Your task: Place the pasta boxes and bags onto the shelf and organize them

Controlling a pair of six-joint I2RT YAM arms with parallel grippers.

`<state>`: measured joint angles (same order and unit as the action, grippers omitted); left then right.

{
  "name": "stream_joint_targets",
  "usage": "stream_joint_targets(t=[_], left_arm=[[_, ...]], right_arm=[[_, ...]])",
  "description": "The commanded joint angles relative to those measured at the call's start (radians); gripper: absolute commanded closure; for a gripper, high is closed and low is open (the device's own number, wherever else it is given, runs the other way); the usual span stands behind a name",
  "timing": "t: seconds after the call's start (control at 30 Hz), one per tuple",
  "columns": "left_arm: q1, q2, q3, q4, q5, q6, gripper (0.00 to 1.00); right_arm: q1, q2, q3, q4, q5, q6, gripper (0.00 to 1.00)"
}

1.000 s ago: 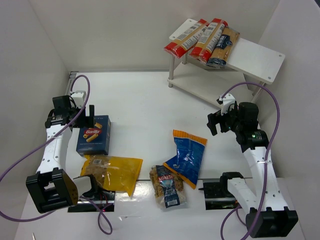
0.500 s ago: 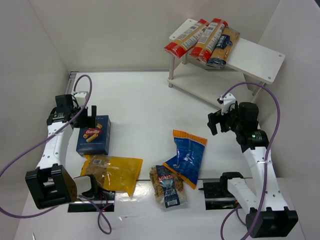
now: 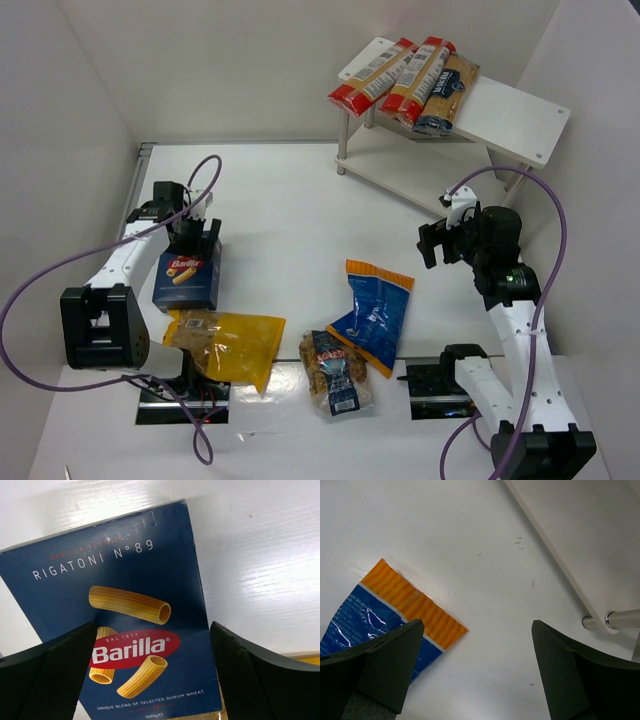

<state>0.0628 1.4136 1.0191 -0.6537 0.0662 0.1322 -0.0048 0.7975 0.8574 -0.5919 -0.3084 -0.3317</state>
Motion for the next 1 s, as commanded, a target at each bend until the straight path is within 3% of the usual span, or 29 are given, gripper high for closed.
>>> stream_joint_targets(t=[0.0,0.5,0.8,0.97], left_arm=[[-0.026,0.016,0.033,-0.007,-0.052,0.004,0.01],[-0.224,0.2,0.019,0.026,-0.339,-0.06,0.01],[-0.432,0.312,0.125,0.083,-0.364,-0.046,0.01],[-0.503,0.374,0.193,0.097,-0.287,-0.008,0.01]], right_arm=[[-0.006,-0.038,-0.006,0.043,-0.027,-0.01,0.03],[0.014,-0.038,-0.006,0.033,-0.046,-0.02,0.03],[0.034,-0.047,-0.006,0.033,-0.037,-0.02,0.02],[0.034,-0.037,-0.006,0.033,-0.028,-0.02,0.02]])
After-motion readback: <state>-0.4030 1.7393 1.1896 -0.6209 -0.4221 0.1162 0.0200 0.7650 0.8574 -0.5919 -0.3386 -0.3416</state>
